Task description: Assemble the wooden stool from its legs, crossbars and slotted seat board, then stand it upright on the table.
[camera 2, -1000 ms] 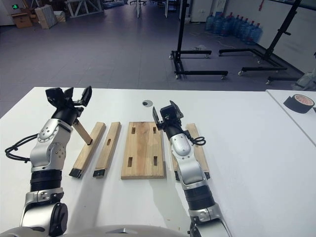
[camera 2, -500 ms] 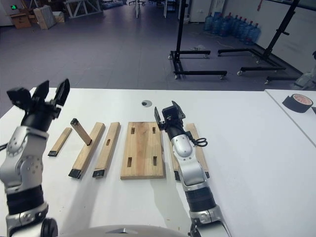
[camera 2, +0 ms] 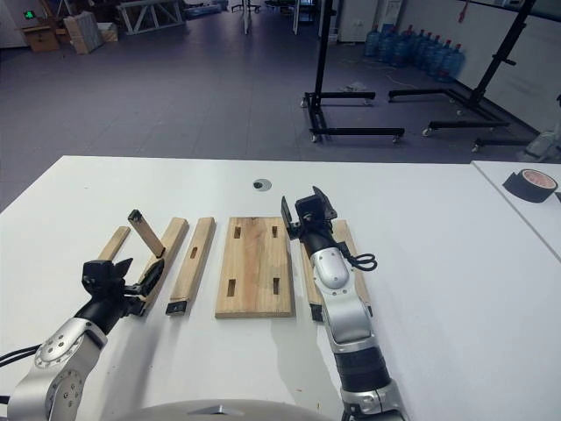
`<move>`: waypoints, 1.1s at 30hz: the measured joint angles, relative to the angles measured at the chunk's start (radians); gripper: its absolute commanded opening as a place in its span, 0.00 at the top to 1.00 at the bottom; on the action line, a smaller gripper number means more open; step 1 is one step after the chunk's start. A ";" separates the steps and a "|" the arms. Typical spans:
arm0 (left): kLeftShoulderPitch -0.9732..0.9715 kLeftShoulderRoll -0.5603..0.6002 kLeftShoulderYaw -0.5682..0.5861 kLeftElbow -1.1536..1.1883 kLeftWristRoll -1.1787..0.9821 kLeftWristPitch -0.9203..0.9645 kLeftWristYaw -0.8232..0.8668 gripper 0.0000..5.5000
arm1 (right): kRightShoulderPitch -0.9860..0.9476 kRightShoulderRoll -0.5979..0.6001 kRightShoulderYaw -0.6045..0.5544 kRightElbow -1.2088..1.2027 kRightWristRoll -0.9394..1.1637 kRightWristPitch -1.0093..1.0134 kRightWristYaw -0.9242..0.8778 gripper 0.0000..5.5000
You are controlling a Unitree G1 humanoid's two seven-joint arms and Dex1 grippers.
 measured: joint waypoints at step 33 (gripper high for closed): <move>-0.073 0.021 -0.037 0.068 0.109 0.183 0.058 0.63 | 0.007 0.008 0.029 -0.020 0.000 0.019 0.006 0.35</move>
